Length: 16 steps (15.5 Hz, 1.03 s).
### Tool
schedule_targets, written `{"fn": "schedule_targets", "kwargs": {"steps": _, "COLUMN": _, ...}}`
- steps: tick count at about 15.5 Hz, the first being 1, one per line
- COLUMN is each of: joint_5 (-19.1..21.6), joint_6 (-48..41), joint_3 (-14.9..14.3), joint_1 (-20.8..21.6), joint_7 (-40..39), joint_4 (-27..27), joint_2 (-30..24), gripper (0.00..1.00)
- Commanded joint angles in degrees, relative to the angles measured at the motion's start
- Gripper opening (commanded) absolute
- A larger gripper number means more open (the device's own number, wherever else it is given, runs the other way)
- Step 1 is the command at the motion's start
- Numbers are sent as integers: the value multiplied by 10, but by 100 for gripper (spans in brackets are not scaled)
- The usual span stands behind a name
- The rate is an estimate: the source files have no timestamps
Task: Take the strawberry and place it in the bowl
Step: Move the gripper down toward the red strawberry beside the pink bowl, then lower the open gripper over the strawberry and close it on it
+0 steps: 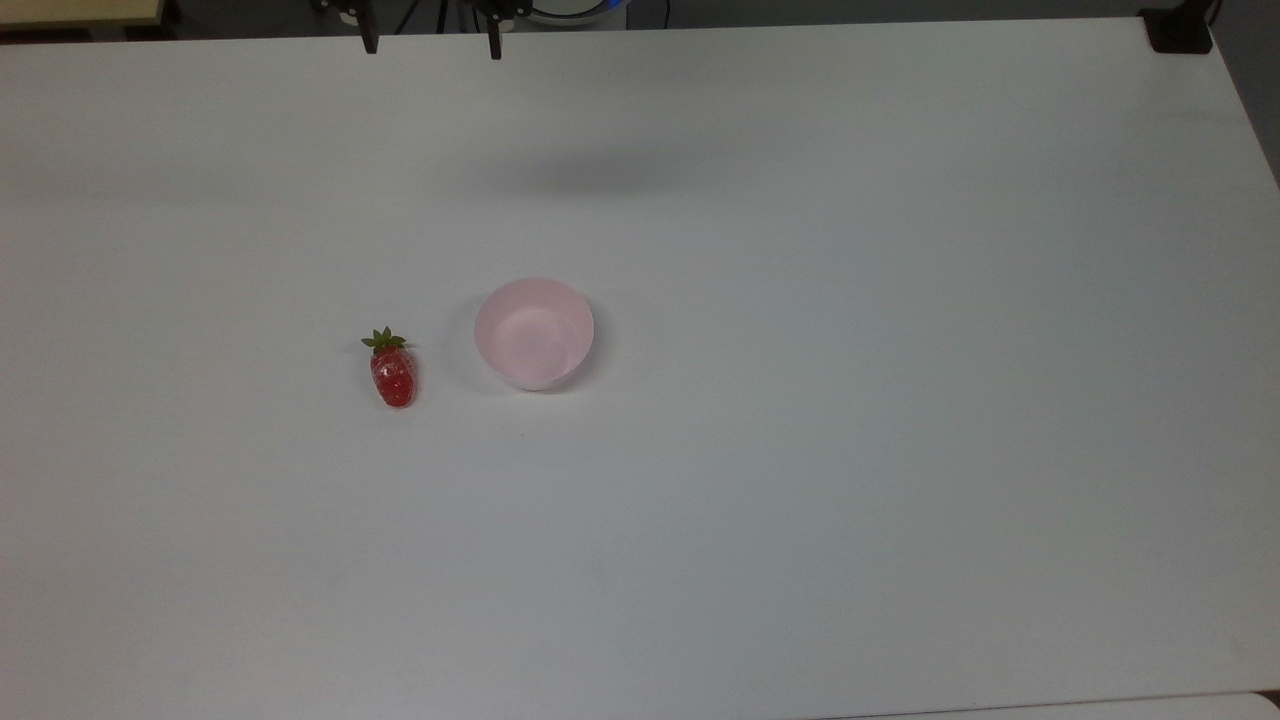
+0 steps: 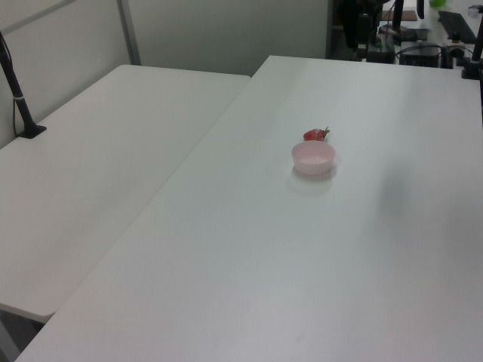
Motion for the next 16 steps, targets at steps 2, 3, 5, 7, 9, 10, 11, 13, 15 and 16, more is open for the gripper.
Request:
{"fn": "schedule_targets", "kwargs": {"steps": 2, "joint_5": -39, "joint_6": 52, "joint_3": -8, "joint_1": -25, "joint_7": -176, "joint_4": -30, "joint_2": 17, "gripper": 100}}
{"fn": "schedule_targets", "kwargs": {"steps": 3, "joint_5": -48, "joint_6": 80, "joint_3": -8, "joint_1": -32, "joint_7": -176, "joint_4": -36, "joint_2": 33, "gripper": 100}}
{"fn": "schedule_targets", "kwargs": {"steps": 5, "joint_5": -48, "joint_6": 154, "joint_3": -8, "joint_1": -53, "joint_7": -166, "joint_4": -41, "joint_2": 76, "gripper": 100}}
{"fn": "schedule_targets", "kwargs": {"steps": 7, "joint_5": -48, "joint_6": 230, "joint_3": -9, "joint_1": -74, "joint_7": -138, "joint_4": -53, "joint_2": 111, "gripper": 100}}
{"fn": "schedule_targets", "kwargs": {"steps": 9, "joint_5": -46, "joint_6": 309, "joint_3": -9, "joint_1": -79, "joint_7": -125, "joint_4": -57, "joint_2": 155, "gripper": 100}}
{"fn": "schedule_targets", "kwargs": {"steps": 10, "joint_5": -43, "joint_6": 337, "joint_3": -9, "joint_1": -81, "joint_7": -114, "joint_4": -56, "joint_2": 175, "gripper": 100}}
{"fn": "schedule_targets", "kwargs": {"steps": 11, "joint_5": -42, "joint_6": 366, "joint_3": -9, "joint_1": -84, "joint_7": -92, "joint_4": -55, "joint_2": 197, "gripper": 100}}
{"fn": "schedule_targets", "kwargs": {"steps": 13, "joint_5": -41, "joint_6": 389, "joint_3": -9, "joint_1": -83, "joint_7": -64, "joint_4": -54, "joint_2": 224, "gripper": 100}}
{"fn": "schedule_targets", "kwargs": {"steps": 15, "joint_5": -41, "joint_6": 402, "joint_3": -8, "joint_1": -78, "joint_7": -34, "joint_4": -52, "joint_2": 249, "gripper": 100}}
{"fn": "schedule_targets", "kwargs": {"steps": 16, "joint_5": -41, "joint_6": 410, "joint_3": -4, "joint_1": -76, "joint_7": -18, "joint_4": -52, "joint_2": 259, "gripper": 100}}
